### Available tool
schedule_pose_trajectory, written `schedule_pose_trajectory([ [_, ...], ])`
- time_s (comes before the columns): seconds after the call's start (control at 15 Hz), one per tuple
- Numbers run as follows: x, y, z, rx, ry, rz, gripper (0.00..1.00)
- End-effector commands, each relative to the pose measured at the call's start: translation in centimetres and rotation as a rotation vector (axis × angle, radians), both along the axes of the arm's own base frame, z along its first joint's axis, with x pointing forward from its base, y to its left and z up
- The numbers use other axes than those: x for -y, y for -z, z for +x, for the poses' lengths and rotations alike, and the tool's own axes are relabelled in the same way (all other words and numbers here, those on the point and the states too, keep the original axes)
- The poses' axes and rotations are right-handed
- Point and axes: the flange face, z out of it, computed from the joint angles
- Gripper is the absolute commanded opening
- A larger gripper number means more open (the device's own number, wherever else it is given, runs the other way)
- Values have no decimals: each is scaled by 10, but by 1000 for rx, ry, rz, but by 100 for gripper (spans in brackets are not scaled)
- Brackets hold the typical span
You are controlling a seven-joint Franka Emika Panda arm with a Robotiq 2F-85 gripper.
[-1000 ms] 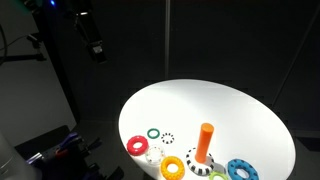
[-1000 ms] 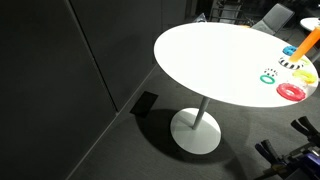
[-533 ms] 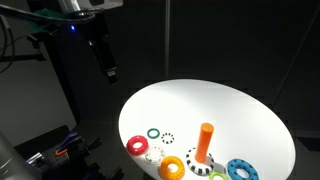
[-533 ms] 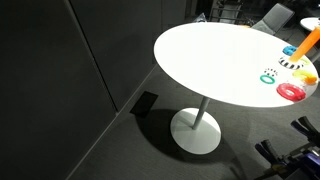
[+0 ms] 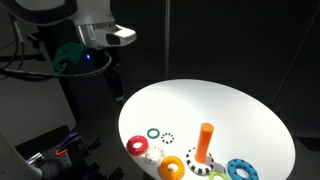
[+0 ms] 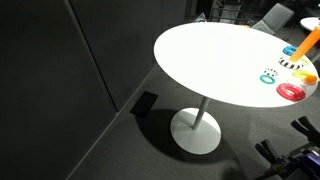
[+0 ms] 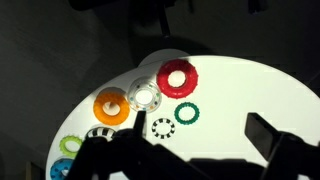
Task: Put the pink circular object on the orange object
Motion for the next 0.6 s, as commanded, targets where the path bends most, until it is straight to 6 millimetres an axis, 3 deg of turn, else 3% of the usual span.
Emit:
schedule_pose_trajectory([
  [0.0,0,6,1,-9,0,3,100],
  [0.53,-8,29,4,-19,-1,-7,100],
])
